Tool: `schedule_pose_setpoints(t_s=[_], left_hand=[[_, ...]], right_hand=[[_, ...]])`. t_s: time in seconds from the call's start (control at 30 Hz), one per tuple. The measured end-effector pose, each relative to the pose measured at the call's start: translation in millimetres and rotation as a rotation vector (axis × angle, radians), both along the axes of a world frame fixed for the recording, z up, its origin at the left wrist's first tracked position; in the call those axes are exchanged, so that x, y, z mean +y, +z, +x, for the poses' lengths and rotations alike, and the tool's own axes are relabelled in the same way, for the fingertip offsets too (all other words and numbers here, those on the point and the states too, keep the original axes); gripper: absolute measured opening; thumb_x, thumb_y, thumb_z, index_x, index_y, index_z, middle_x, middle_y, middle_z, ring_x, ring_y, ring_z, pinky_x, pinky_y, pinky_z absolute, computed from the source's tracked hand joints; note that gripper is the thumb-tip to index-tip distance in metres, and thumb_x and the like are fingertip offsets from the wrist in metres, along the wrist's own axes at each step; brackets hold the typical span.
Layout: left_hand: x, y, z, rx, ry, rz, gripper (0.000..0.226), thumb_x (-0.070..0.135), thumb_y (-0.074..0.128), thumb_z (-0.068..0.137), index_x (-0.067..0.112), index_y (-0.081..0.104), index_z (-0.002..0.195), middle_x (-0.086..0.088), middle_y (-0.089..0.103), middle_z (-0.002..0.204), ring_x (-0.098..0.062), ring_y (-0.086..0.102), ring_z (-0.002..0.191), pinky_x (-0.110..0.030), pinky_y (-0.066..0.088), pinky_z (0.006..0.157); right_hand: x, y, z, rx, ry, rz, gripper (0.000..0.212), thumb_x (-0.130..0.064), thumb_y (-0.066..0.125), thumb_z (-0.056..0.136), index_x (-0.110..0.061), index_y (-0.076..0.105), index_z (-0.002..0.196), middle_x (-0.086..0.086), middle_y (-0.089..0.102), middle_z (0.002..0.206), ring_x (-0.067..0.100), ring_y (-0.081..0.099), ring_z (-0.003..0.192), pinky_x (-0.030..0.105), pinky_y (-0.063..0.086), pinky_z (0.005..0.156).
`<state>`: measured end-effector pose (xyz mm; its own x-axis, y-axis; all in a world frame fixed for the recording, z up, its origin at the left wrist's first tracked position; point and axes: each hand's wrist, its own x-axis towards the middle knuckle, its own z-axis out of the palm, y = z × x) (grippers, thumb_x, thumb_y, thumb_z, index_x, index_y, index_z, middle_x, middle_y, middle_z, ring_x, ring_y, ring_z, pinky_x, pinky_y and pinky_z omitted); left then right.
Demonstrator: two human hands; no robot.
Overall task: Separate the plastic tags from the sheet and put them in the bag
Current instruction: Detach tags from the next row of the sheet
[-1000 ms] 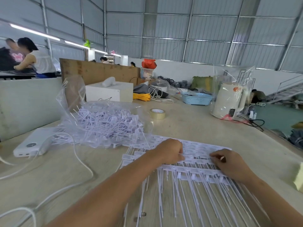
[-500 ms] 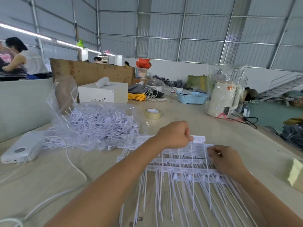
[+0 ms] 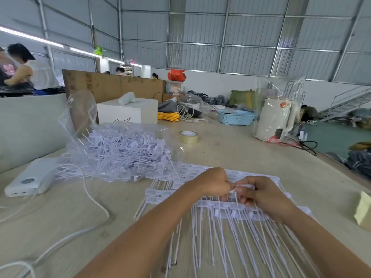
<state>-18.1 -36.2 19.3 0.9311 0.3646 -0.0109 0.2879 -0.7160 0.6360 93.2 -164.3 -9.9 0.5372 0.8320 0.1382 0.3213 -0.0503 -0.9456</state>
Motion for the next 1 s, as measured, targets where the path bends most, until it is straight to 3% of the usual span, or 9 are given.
schedule_pose_setpoints(t_s=[0.07,0.13,0.23,0.37,0.63,0.8,0.9,1.0], left_hand=[[0,1,-1,0.002,0.012,-0.017,0.030,0.024,0.052,0.095,0.007,0.063,0.072,-0.003,0.064,0.064,-0.011,0.052,0.057,-0.024,0.038,0.056],[1,3,-1,-0.005,0.028,-0.033,0.026,0.014,0.054,0.091,0.007,0.058,0.067,-0.010,0.057,0.067,-0.019,0.052,0.064,-0.027,0.036,0.061],[4,7,-1,-0.010,0.063,-0.045,0.029,0.012,0.058,0.087,0.009,0.054,0.059,-0.012,0.055,0.072,-0.019,0.046,0.059,-0.026,0.033,0.057],[12,13,-10,-0.057,0.127,-0.117,0.029,0.013,0.060,0.085,0.008,0.053,0.058,-0.004,0.041,0.057,-0.017,0.040,0.056,-0.027,0.031,0.056],[22,18,-30,-0.042,0.210,-0.222,0.035,0.008,0.058,0.083,0.010,0.042,0.053,-0.004,0.038,0.054,-0.015,0.034,0.048,-0.023,0.026,0.047],[22,18,-32,0.004,0.186,-0.297,0.024,0.014,0.061,0.083,0.010,0.051,0.061,-0.005,0.049,0.063,-0.016,0.044,0.055,-0.019,0.032,0.048],[21,18,-27,-0.021,0.194,-0.228,0.032,0.011,0.060,0.084,0.009,0.046,0.055,-0.009,0.048,0.065,-0.024,0.050,0.064,-0.022,0.038,0.058],[17,18,-22,-0.054,0.166,-0.083,0.030,0.020,0.056,0.091,0.007,0.054,0.063,-0.015,0.061,0.083,-0.028,0.059,0.083,-0.029,0.040,0.071]], right_hand=[[4,-1,1,-0.049,-0.010,-0.017,0.006,-0.003,0.063,0.086,0.002,0.067,0.086,0.010,0.061,0.056,0.015,0.058,0.050,0.022,0.048,0.049],[6,1,0,-0.088,0.006,-0.048,0.008,-0.005,0.064,0.086,0.001,0.065,0.083,0.009,0.061,0.055,0.016,0.057,0.049,0.022,0.047,0.047],[11,7,-5,-0.126,0.039,-0.076,0.012,-0.006,0.063,0.087,0.004,0.065,0.081,0.008,0.061,0.056,0.016,0.057,0.047,0.023,0.047,0.045],[19,21,-14,-0.191,0.110,-0.068,0.015,-0.008,0.060,0.090,-0.002,0.063,0.077,0.009,0.062,0.056,0.017,0.058,0.048,0.023,0.047,0.046],[39,12,-21,-0.246,0.173,0.103,0.012,0.001,0.062,0.085,0.001,0.063,0.074,0.013,0.059,0.052,0.020,0.052,0.046,0.026,0.045,0.047],[42,-2,-5,-0.363,0.042,0.018,0.016,0.011,0.062,0.082,0.003,0.061,0.068,0.011,0.055,0.049,0.015,0.050,0.040,0.020,0.042,0.041],[34,0,9,-0.203,-0.072,0.111,0.016,0.010,0.060,0.084,0.003,0.061,0.070,0.010,0.055,0.051,0.016,0.050,0.040,0.021,0.041,0.038],[26,16,13,0.123,-0.127,0.211,0.013,0.002,0.059,0.086,-0.002,0.062,0.074,0.008,0.055,0.059,0.008,0.051,0.044,0.015,0.037,0.036]])
